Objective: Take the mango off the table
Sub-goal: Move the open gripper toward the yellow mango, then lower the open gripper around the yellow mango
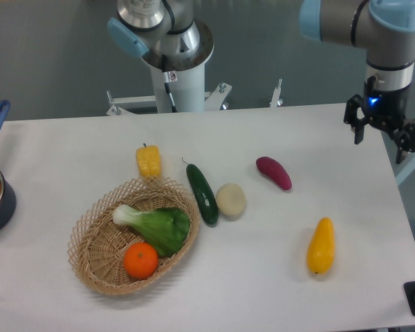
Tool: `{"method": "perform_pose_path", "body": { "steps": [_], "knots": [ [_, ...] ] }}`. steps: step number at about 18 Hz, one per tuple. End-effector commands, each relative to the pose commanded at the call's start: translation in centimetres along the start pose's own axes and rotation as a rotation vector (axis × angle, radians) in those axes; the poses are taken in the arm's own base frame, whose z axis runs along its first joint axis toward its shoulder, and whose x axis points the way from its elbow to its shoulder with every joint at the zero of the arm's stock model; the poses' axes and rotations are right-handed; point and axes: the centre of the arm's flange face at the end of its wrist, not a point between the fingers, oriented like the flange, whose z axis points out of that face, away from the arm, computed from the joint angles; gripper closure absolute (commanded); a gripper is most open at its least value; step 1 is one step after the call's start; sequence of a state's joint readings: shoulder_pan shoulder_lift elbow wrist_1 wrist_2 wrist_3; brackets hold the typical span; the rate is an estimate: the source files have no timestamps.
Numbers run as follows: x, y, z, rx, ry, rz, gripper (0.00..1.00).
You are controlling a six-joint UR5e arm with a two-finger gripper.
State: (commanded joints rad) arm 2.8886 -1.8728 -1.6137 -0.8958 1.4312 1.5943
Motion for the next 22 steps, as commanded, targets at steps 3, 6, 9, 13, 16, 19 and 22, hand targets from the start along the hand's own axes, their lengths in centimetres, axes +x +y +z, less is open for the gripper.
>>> {"method": "perform_pose_path", "body": {
  "steps": [3, 6, 9, 13, 16, 19, 22],
  "knots": [
    [0.9, -2.4, 2.9, 0.011, 0.049, -0.104, 0.0],
    [1.6, -3.8, 5.1, 0.014, 0.086, -0.203, 0.0],
    [1.6, -5.2, 7.1, 0.015, 0.085, -0.304, 0.0],
    [0.8, -6.1, 9.7, 0.012, 0.092, -0.383, 0.0],
    [0.2, -6.9, 11.5, 0.011, 0.104, -0.371, 0.0],
    [-0.3, -6.9, 13.1, 0.006, 0.117, -0.384, 0.0],
    [-0.2, -7.5, 14.0, 0.005, 0.127, -0.407, 0.0]
  ]
}}
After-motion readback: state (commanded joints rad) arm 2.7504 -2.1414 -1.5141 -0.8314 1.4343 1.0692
